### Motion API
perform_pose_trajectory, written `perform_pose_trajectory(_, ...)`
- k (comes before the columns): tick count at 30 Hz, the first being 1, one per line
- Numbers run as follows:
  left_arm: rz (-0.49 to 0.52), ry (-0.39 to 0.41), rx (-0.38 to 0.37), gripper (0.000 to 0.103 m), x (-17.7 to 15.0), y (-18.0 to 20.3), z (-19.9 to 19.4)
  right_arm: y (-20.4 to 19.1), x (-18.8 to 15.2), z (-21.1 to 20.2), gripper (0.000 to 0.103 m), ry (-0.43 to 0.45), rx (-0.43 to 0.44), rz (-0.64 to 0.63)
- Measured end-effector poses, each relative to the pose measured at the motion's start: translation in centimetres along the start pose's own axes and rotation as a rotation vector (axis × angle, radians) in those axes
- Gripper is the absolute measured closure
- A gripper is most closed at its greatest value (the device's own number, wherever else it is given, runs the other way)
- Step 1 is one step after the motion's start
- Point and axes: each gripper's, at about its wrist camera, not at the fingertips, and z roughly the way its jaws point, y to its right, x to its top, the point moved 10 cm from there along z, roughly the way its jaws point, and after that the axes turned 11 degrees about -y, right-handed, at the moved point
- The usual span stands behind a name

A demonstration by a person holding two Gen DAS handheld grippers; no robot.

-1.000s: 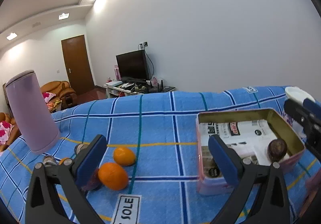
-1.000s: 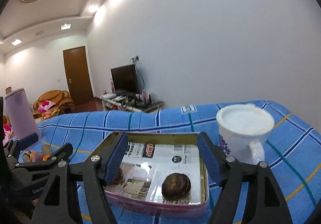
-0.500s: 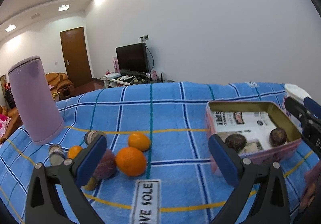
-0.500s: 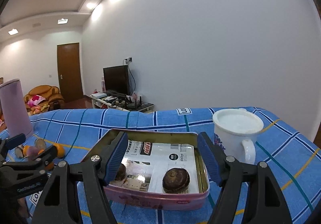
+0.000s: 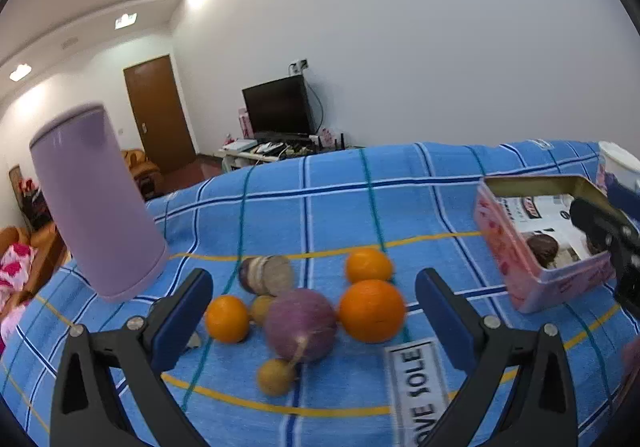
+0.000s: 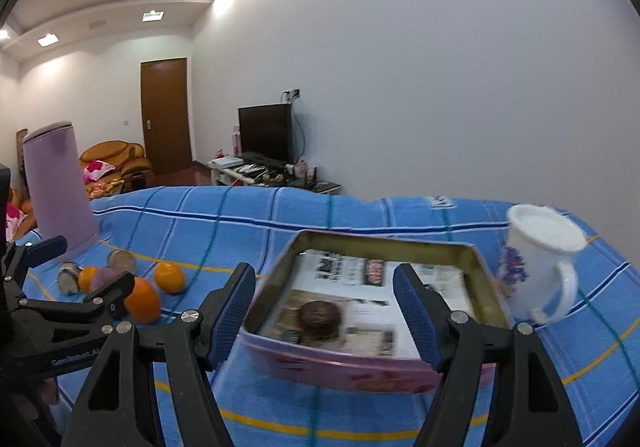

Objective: Organize fruits
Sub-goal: 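Withdraw both grippers from the tin back toward the fruits, then grasp an orange with the right gripper while the left gripper grasps the purple turnip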

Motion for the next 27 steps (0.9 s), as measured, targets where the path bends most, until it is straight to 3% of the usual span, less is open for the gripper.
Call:
perform_pose_trajectory(7,-0.111,-0.003,0.006,0.0,0.0,-5.6,1.1,-4.1,0.2,1.3,0.03,-0.028,0.046,-0.022)
perform_pose_trajectory(12,-0.159,-0.028,0.079,0.0,0.0,-10.0,1.9,-7.6,-0.1,2.3,0.03,-0.067,0.097,-0.071)
perform_pose_trajectory(21,-0.268,-0.073,0.078,0.0,-0.5,-15.3,2.5,-13.9,-1.6,5.7,0.031,-0.238,0.25,-0.132)
perform_pose_trajectory(23,-0.268,-0.076,0.073,0.001,-0.7,-15.5,2.5,-14.5,-1.9,6.9,0.046,-0.287,0.241,-0.127)
perform_pose_trajectory(27,-0.244,-0.073,0.055,0.001,-0.6,-14.9,2.3,-15.7,-2.4,8.3,0.049,-0.344,0.276,-0.115)
